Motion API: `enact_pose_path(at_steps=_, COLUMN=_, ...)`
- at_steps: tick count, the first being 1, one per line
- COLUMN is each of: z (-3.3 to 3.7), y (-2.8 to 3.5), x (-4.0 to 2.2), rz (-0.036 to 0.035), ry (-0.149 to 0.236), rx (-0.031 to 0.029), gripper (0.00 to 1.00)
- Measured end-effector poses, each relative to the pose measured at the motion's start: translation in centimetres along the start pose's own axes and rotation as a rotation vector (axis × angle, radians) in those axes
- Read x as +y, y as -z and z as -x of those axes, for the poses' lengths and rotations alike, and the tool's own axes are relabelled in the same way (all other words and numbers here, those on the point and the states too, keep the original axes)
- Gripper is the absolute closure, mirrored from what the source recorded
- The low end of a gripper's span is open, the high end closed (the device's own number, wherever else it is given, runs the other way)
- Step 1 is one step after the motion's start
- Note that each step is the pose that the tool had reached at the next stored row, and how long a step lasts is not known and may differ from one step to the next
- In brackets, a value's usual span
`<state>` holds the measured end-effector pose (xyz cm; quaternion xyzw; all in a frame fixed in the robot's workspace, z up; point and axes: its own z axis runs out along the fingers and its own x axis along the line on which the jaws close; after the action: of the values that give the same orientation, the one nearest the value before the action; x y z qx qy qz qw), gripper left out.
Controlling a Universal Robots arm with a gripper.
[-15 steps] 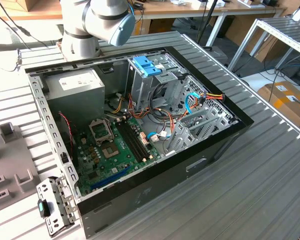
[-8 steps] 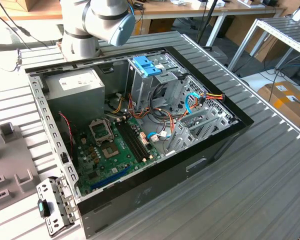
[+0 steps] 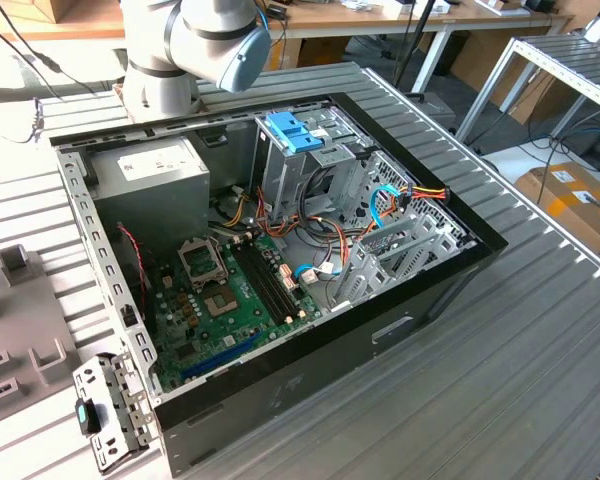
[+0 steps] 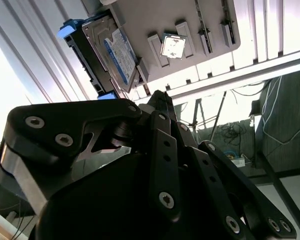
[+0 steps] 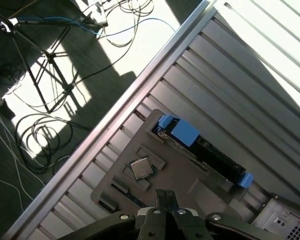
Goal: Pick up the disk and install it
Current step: 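Pick up the disk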
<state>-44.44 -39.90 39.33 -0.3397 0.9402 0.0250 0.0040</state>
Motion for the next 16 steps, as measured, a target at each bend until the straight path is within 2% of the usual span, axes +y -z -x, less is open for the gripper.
enact_pose_path(at_steps=16, z=0.0, y=0.0, x=0.0, rz=0.0016, ry=0.066, rx=0.003, gripper=0.89)
